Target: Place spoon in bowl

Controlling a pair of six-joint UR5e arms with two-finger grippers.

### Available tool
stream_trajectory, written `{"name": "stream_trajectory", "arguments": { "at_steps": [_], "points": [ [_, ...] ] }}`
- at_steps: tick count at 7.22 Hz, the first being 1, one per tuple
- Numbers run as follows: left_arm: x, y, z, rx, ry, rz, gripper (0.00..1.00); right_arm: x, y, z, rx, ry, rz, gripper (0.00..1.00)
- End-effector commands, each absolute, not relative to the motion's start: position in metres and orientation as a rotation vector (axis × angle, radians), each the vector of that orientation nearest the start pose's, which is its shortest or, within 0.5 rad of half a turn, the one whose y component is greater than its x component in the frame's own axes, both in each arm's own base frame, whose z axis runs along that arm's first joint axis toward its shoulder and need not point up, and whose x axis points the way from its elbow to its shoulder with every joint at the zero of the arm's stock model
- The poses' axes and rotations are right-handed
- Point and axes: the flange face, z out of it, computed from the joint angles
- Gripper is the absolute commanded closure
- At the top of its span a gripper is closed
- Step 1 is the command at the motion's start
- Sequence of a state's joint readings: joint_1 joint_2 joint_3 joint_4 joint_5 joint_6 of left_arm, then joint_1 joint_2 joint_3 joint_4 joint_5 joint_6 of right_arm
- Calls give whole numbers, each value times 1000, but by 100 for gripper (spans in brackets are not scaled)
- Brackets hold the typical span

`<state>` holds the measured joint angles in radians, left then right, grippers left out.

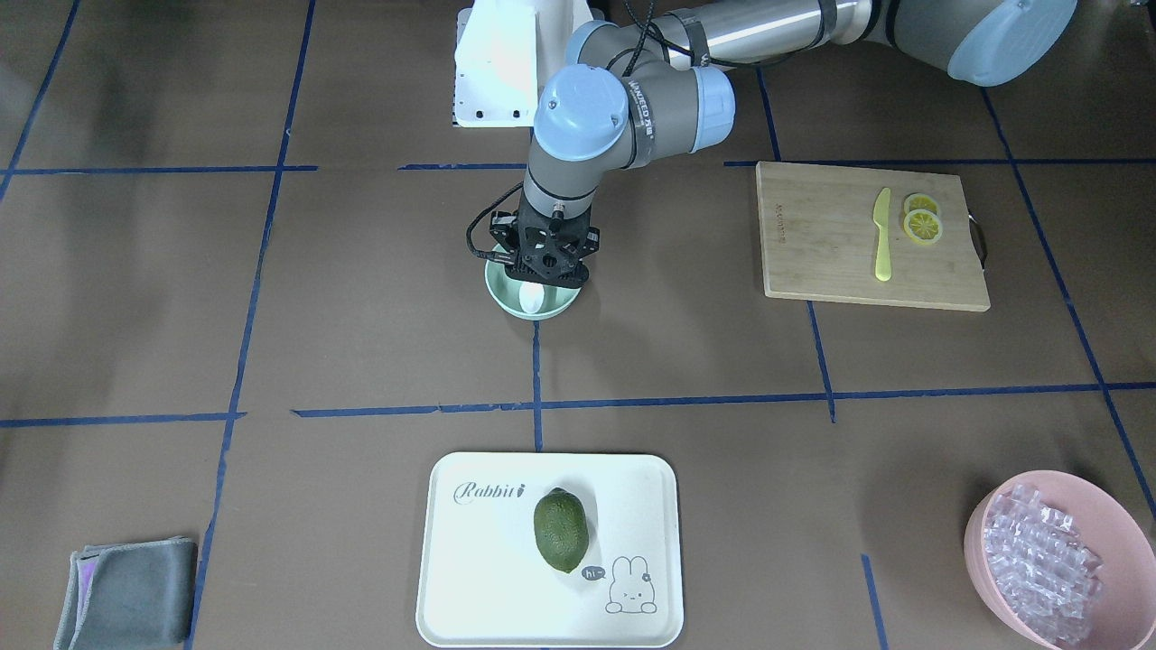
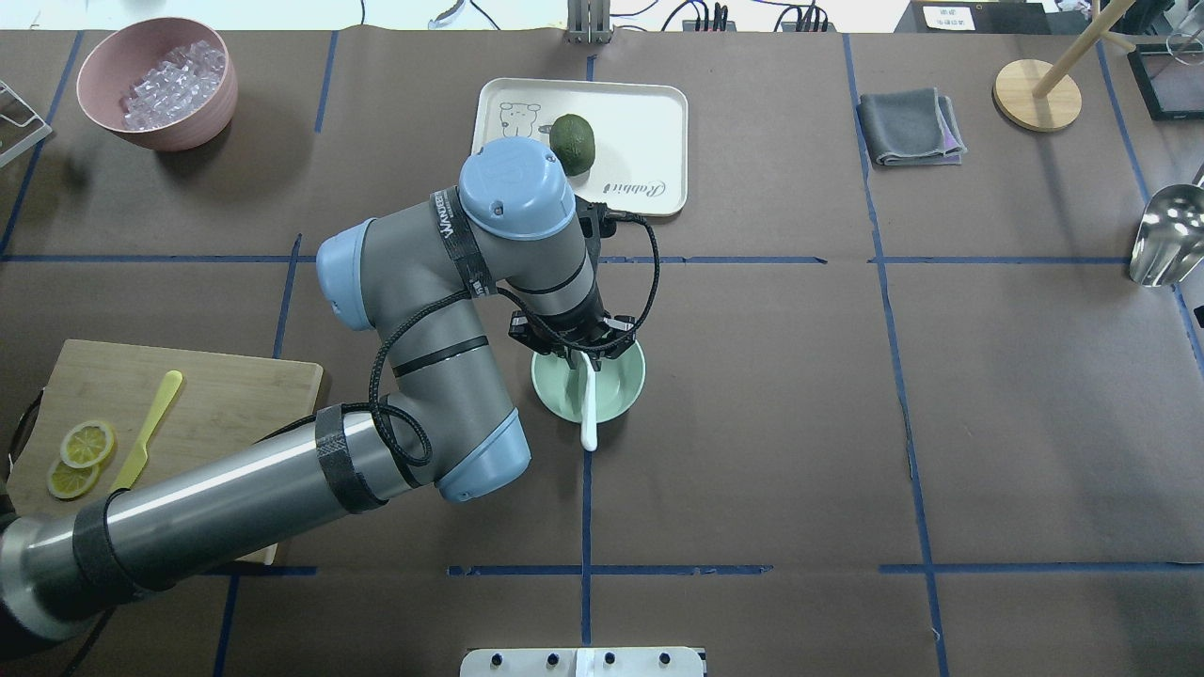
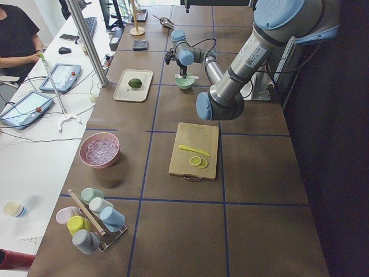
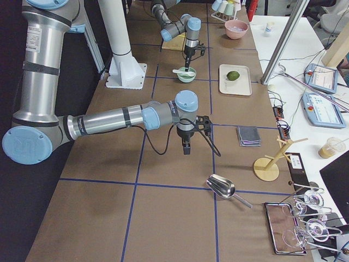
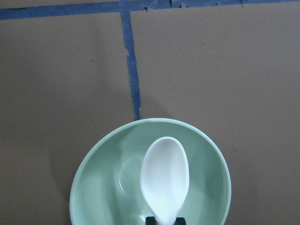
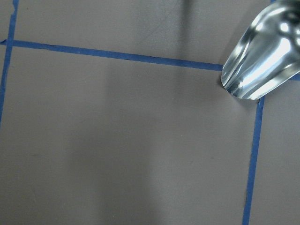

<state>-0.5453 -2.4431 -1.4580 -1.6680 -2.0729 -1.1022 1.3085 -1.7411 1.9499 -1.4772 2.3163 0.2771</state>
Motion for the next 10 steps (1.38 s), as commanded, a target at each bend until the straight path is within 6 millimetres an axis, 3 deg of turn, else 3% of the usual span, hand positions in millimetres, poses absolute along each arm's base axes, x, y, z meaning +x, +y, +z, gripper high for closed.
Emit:
{"name": "stream_trajectory", "arguments": {
  "at_steps": [1,2,3,5,7,8,9,10],
  "points": [
    [588,-457,145,-1,962,140,10,-48,-432,540,81,-790,-97,0],
    [573,-456,138,17,977,138,10,-48,-431,540,81,-791,-97,0],
    [539,-455,154,31,988,124,10,-48,-432,543,74,-791,-96,0],
    [470,-444,217,71,952,158,10,-46,-432,551,62,-787,-89,0],
    [380,-459,268,140,844,268,10,-24,-435,572,61,-790,-82,0],
    [316,-477,306,128,808,317,10,-9,-435,586,57,-808,-78,0],
    [246,-491,361,109,801,345,10,-6,-433,593,35,-818,-81,0],
    [165,-490,430,97,773,343,4,3,-431,596,39,-814,-94,0]
  ]
}}
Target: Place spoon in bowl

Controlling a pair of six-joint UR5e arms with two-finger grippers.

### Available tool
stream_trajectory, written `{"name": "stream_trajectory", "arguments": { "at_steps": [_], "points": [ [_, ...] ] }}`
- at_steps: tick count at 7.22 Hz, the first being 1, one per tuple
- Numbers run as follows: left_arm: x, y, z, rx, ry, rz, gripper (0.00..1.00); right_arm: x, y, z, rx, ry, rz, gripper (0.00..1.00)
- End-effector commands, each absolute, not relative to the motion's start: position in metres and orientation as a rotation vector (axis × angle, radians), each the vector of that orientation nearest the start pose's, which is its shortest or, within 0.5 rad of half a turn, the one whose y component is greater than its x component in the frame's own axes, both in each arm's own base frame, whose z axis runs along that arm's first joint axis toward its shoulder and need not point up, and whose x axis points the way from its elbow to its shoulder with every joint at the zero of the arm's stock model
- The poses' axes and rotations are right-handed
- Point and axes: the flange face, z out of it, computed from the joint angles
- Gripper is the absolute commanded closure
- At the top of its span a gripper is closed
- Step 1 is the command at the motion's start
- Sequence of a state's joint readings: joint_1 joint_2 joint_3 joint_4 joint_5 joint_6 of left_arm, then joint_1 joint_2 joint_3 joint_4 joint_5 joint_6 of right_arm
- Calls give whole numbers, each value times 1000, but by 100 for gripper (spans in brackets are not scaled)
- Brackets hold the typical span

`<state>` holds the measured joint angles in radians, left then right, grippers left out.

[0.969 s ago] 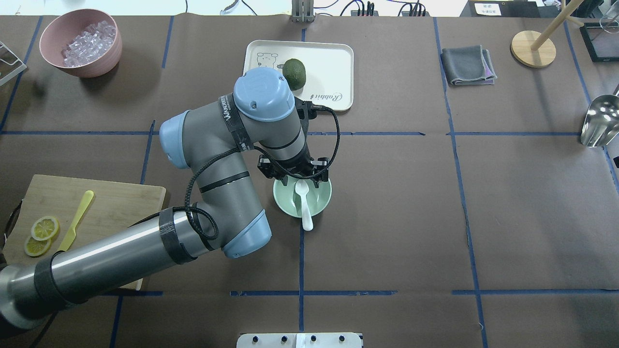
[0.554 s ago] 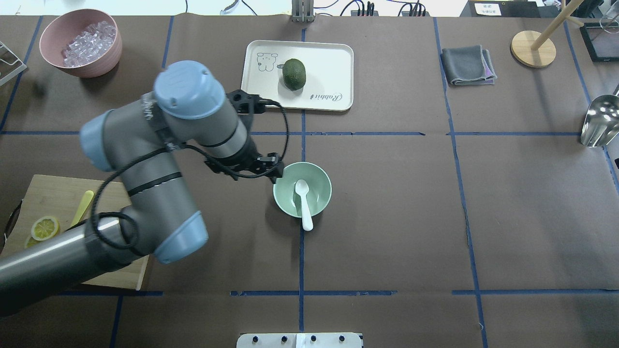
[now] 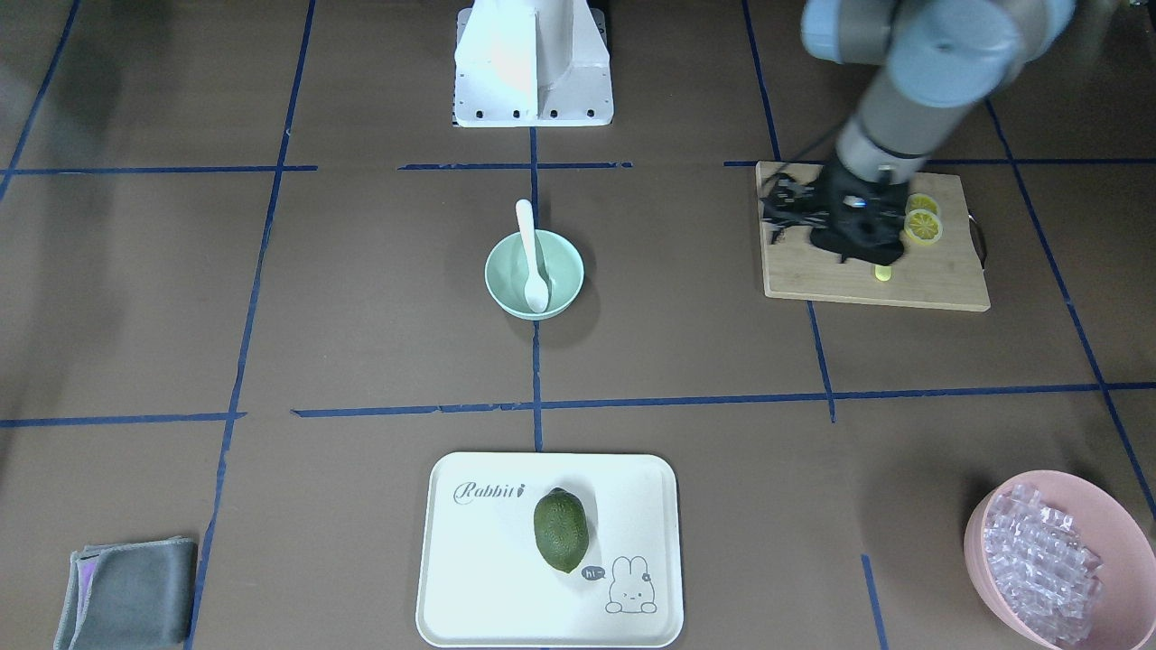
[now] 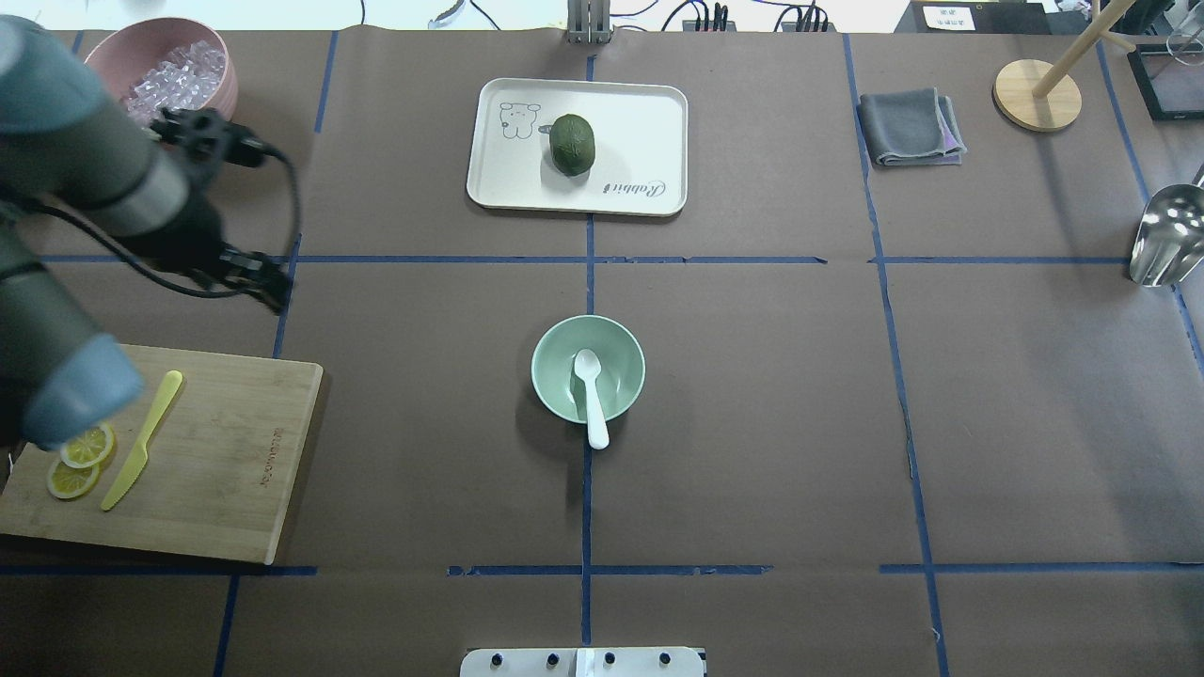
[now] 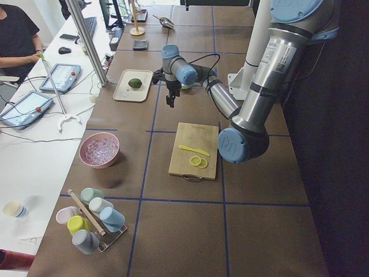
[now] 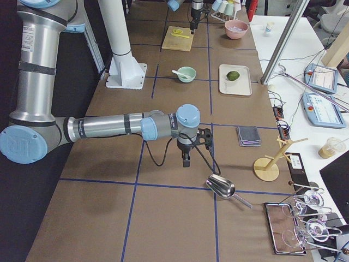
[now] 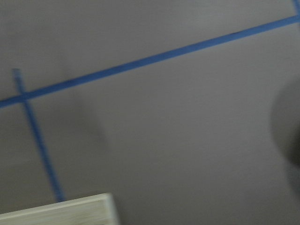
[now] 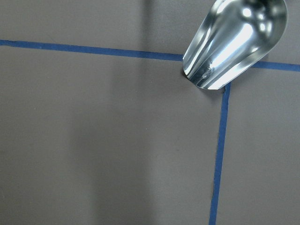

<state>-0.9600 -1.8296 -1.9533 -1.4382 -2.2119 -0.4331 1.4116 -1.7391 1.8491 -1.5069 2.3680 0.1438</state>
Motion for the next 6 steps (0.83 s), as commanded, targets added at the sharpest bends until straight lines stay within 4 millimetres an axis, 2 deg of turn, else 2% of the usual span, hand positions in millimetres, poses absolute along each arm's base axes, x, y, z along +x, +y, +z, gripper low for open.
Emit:
{"name": "stream_trajectory", "arguments": {
  "at_steps": [1,2,3,4,5,6],
  "points": [
    [98,-494,467,98,769,301,1,10,-429,597,30,-811,-91,0],
    [45,-493,513,73,772,235,1,11,-429,600,20,-805,-100,0],
    [2,-498,552,73,806,250,1,19,-428,605,23,-802,-103,0],
    [-30,-496,581,25,803,194,0,20,-428,603,7,-801,-94,0],
    [-41,-493,597,30,803,235,0,20,-428,604,2,-804,-93,0],
    [-60,-485,626,17,808,237,0,20,-428,605,2,-805,-93,0]
  ]
}}
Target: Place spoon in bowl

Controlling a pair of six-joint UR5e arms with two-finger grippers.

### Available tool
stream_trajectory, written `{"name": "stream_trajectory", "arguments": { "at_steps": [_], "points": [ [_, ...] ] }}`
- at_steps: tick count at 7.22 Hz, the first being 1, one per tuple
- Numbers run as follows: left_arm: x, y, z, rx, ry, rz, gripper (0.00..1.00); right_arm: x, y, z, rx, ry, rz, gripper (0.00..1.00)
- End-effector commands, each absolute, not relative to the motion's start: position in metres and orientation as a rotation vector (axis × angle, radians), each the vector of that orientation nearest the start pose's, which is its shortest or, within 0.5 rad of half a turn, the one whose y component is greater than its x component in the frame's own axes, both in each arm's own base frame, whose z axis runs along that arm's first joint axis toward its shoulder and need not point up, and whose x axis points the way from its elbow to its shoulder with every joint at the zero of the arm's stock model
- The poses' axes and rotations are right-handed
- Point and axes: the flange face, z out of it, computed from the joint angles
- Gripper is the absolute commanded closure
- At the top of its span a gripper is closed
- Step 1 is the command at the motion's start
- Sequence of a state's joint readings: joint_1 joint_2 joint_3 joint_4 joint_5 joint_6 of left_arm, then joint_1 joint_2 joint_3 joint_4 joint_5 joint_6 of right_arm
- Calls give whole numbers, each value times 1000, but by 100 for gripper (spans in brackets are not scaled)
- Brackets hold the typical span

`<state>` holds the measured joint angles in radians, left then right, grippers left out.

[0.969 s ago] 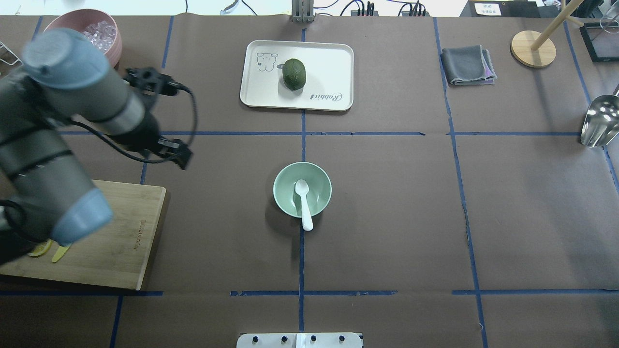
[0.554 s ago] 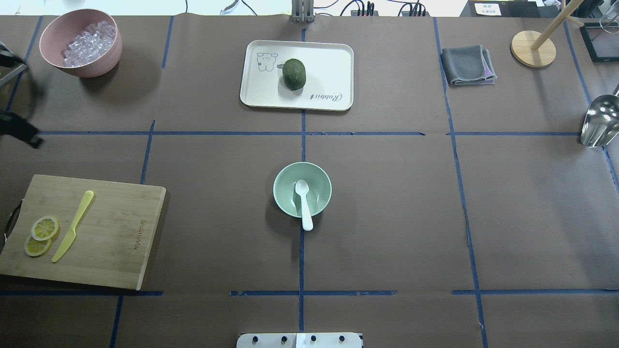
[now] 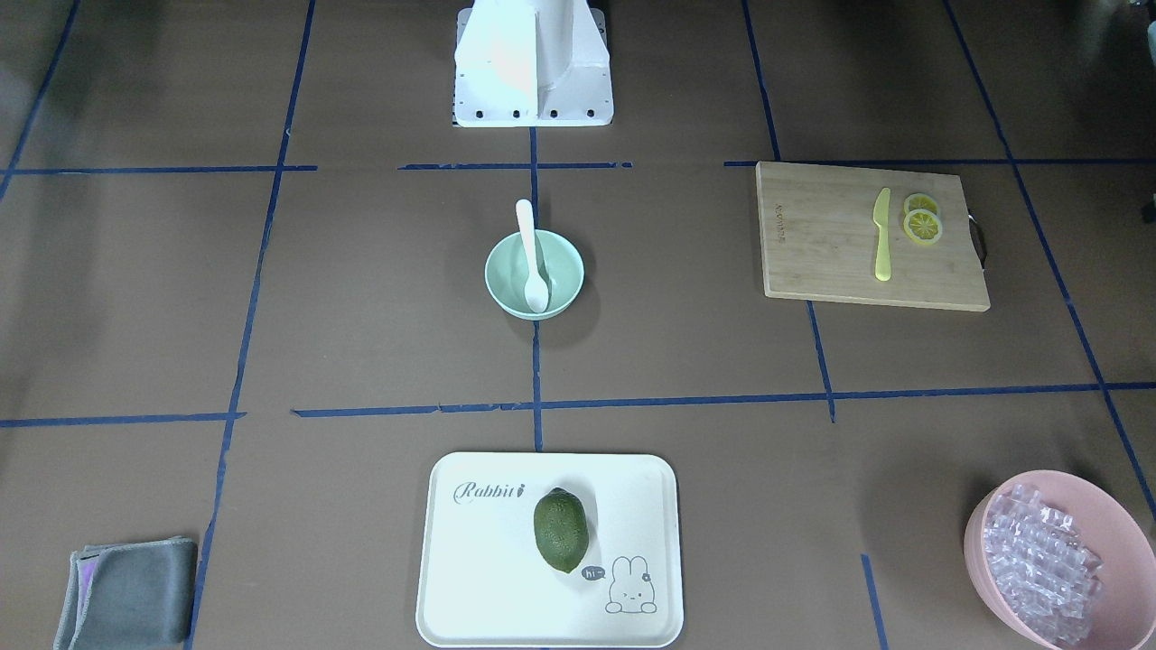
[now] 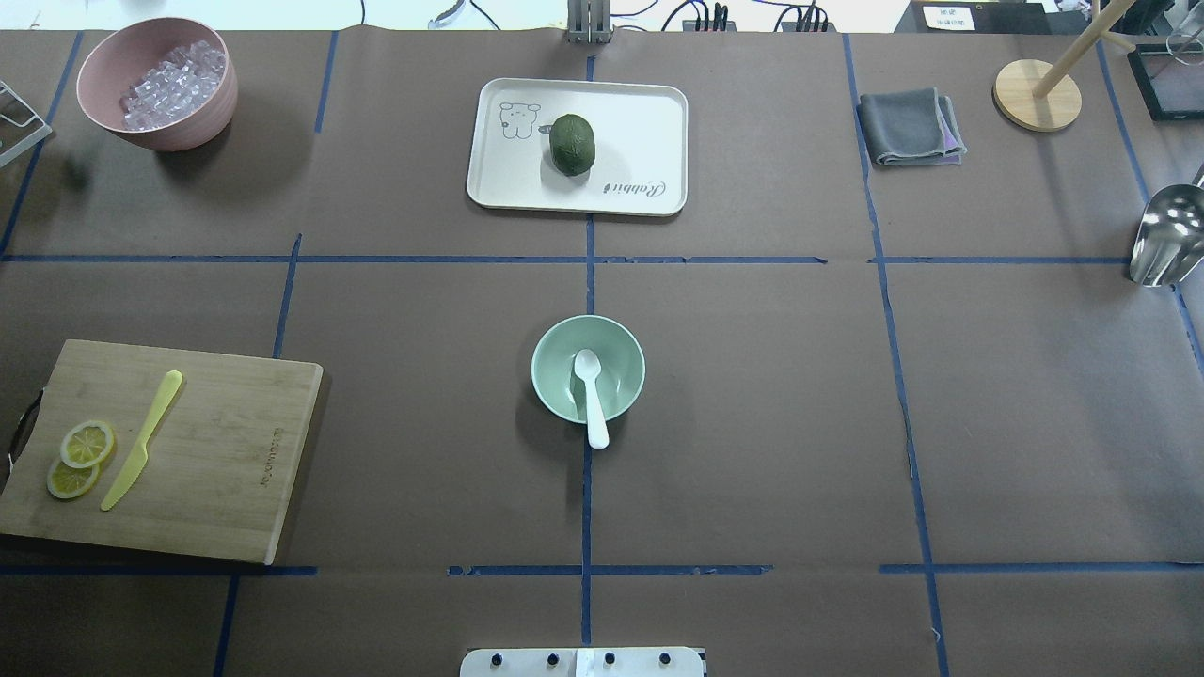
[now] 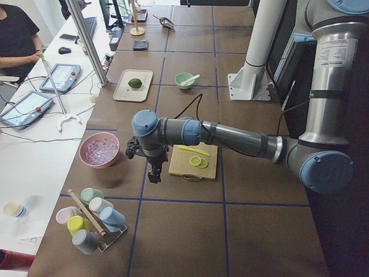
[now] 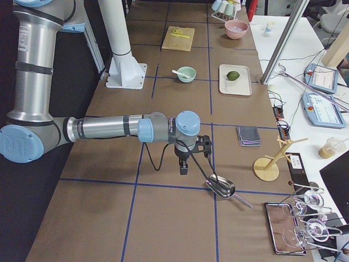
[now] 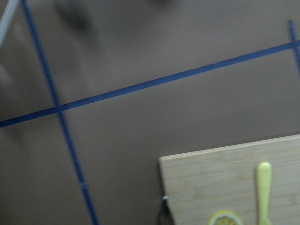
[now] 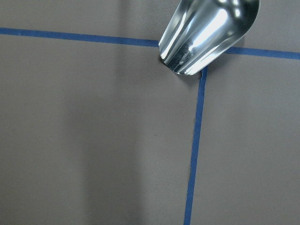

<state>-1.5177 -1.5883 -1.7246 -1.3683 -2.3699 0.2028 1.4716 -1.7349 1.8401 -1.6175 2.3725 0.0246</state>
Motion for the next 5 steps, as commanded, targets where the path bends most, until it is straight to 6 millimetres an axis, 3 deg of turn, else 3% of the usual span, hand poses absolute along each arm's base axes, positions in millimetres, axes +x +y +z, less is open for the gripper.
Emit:
{"name": "stream_trajectory", "arguments": {
  "at_steps": [1,4,5],
  "points": [
    [-74,-482,637,22,809,240,0,20,-428,606,4,-803,-93,0],
    [-83,-456,653,9,815,209,0,20,-424,610,-2,-805,-92,0],
    [-85,-456,652,5,777,211,0,20,-424,607,3,-807,-92,0]
  ]
}}
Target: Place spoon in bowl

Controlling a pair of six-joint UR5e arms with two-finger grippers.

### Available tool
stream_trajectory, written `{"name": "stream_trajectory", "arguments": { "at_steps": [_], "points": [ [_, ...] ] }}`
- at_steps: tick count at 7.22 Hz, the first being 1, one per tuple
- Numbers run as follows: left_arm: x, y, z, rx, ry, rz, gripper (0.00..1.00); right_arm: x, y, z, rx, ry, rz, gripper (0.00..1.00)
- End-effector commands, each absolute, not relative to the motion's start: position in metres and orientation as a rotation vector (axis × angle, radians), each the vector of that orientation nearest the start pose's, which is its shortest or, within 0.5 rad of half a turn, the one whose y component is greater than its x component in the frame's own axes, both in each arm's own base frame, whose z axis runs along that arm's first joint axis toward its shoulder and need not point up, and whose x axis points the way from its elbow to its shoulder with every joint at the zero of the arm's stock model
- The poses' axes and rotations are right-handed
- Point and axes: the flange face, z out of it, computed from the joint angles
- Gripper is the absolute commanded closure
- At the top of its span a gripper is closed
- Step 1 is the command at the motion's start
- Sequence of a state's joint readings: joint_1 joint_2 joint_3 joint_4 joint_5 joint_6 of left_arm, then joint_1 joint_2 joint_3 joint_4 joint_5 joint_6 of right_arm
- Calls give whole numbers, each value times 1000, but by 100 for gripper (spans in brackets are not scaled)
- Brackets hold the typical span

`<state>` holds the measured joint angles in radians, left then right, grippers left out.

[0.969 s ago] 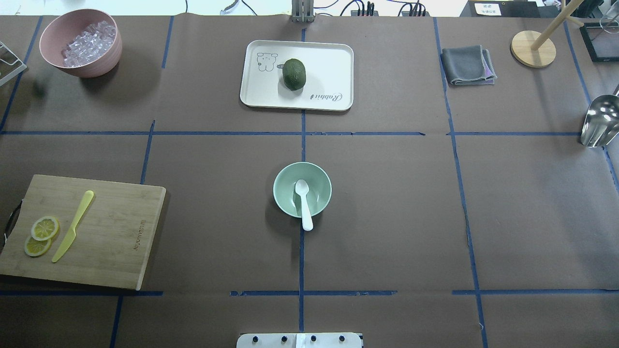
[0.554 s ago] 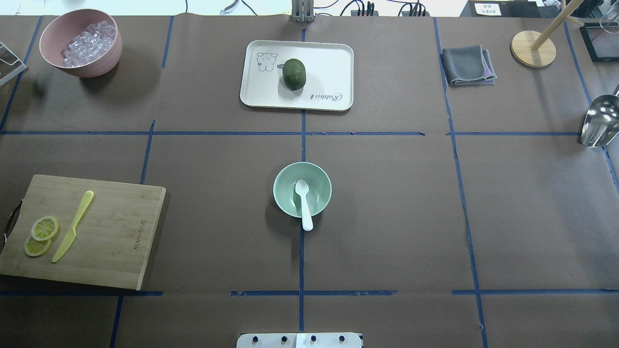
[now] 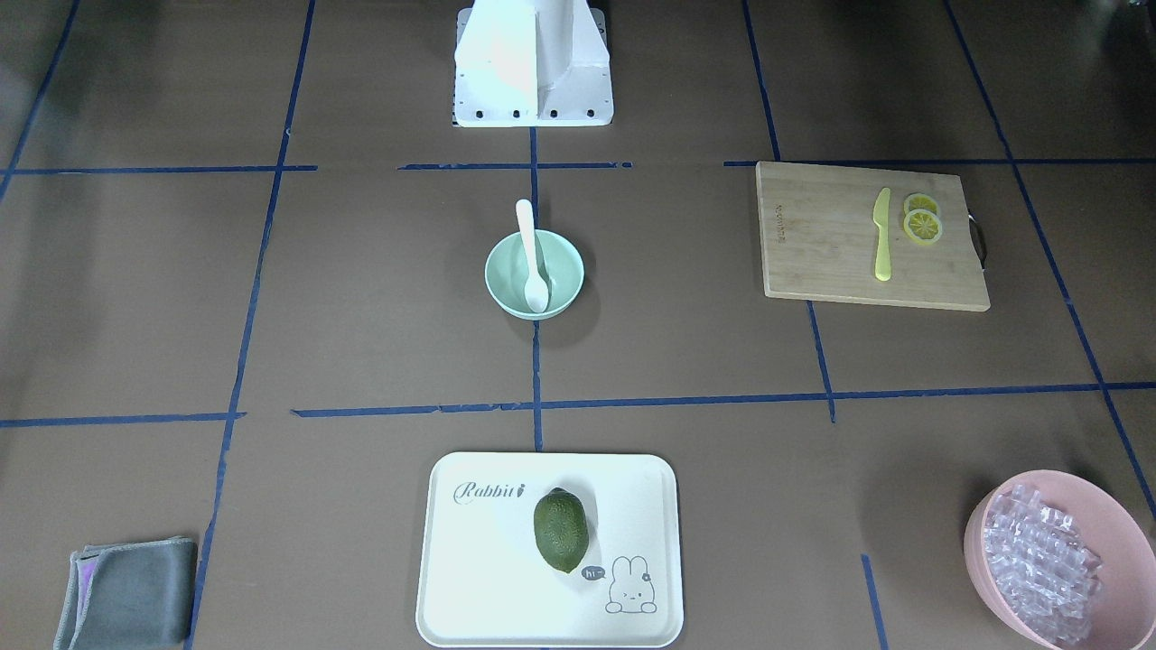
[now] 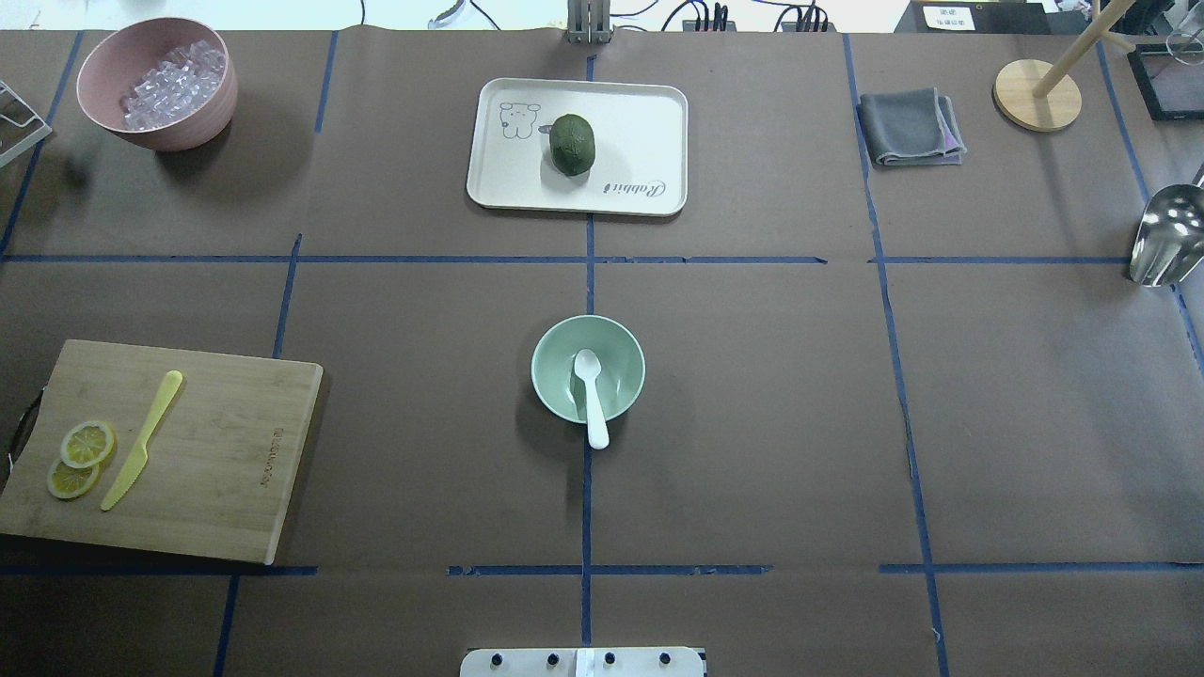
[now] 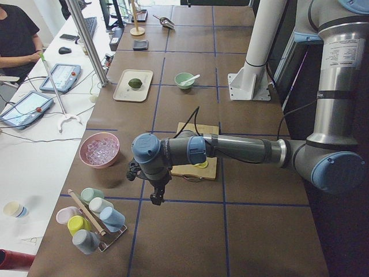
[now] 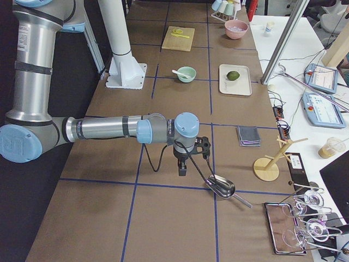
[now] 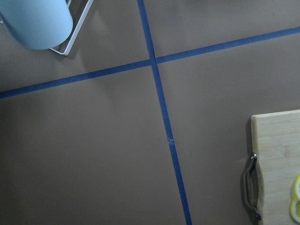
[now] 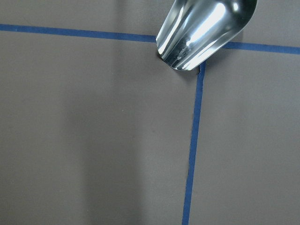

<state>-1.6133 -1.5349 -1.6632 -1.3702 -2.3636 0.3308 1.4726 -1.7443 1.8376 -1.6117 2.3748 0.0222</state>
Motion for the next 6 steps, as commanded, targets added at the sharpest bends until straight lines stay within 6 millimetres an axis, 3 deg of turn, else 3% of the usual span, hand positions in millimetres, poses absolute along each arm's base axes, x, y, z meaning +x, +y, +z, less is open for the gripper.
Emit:
{"name": "stream_trajectory", "arguments": {
  "at_steps": [1,6],
  "points": [
    [-86,-454,656,1,771,210,0,20,-424,608,-2,-807,-86,0],
    [-82,-458,653,-25,779,210,0,20,-426,607,-8,-804,-80,0]
  ]
}}
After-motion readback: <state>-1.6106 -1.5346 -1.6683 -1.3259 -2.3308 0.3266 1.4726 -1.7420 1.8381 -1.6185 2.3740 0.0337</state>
